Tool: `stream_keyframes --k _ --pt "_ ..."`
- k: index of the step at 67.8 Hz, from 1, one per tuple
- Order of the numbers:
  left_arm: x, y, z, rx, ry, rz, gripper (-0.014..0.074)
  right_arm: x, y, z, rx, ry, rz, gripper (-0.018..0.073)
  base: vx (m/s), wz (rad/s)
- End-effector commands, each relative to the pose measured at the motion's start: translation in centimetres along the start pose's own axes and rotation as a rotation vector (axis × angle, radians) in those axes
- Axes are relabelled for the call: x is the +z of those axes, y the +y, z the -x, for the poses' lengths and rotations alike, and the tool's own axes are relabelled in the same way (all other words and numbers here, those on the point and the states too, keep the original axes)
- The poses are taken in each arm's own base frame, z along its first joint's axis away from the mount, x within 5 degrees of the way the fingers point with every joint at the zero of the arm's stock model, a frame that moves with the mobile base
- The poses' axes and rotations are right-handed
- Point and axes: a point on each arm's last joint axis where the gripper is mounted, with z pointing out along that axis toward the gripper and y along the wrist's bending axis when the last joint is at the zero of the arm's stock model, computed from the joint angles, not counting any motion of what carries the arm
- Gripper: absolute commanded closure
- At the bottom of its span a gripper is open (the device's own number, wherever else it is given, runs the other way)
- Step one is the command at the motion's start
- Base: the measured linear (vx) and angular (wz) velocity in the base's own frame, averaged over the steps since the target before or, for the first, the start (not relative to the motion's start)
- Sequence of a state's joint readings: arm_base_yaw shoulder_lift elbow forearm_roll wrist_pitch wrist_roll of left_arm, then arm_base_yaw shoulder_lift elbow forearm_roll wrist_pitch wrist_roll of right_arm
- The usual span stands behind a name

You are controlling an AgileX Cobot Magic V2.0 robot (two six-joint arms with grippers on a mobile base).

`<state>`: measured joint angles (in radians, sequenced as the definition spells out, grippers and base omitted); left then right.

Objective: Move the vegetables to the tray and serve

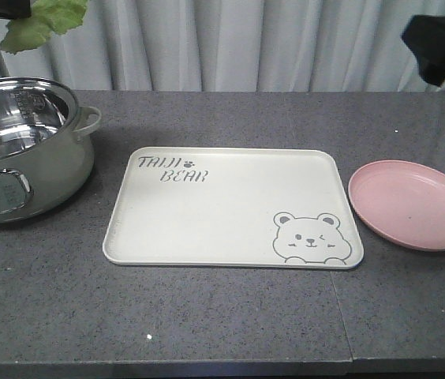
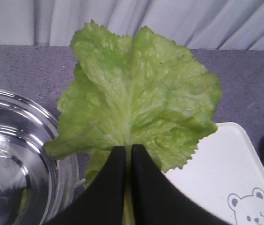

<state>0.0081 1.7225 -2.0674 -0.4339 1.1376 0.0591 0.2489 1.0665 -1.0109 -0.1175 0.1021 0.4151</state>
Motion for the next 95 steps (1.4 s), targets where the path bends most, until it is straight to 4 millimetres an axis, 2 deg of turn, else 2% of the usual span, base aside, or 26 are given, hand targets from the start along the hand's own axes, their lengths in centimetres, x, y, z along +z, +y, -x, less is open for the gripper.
stream_keyframes --k 1,11,22,31,46,58,71,84,95 --pt "-2.9 -2.5 1.2 0.023 -0.140 -0.094 0.0603 1.0 2.7 2.4 -0.002 -0.109 0.117 -0.0034 0.00 0.00" --pt "-2.5 -4.2 0.9 0.064 -0.130 -0.162 0.0603 3.6 5.8 2.3 0.008 -0.084 0.214 -0.0034 0.00 0.00" --pt "-2.1 -6.2 0.5 0.112 -0.131 -0.219 0.0603 5.7 7.7 1.9 0.047 -0.074 0.269 -0.0034 0.00 0.00" --pt "-1.9 -7.3 0.3 0.127 -0.134 -0.245 0.0603 6.8 7.9 1.7 0.122 -0.095 0.283 -0.0034 0.00 0.00" --pt "-1.5 -8.1 0.0 0.148 -0.122 -0.264 0.0603 7.0 8.0 1.8 0.200 -0.121 0.302 -0.0034 0.00 0.00" --pt "-0.2 -8.9 -0.4 0.167 -0.095 -0.286 0.0603 7.2 8.5 2.0 0.277 -0.165 0.346 -0.0034 0.00 0.00" --pt "0.2 -9.4 -0.3 0.168 -0.112 -0.299 0.0603 8.4 8.8 1.2 0.389 -0.167 0.389 -0.0034 0.00 0.00" --pt "0.2 -9.4 -0.4 0.168 -0.108 -0.301 0.0603 9.3 9.9 0.5 0.551 -0.154 0.574 -0.0031 0.00 0.00" --pt "0.2 -9.4 -0.4 0.167 -0.107 -0.302 0.0603 10.8 10.0 -1.4 0.545 -0.089 0.571 -0.0021 0.00 0.00"
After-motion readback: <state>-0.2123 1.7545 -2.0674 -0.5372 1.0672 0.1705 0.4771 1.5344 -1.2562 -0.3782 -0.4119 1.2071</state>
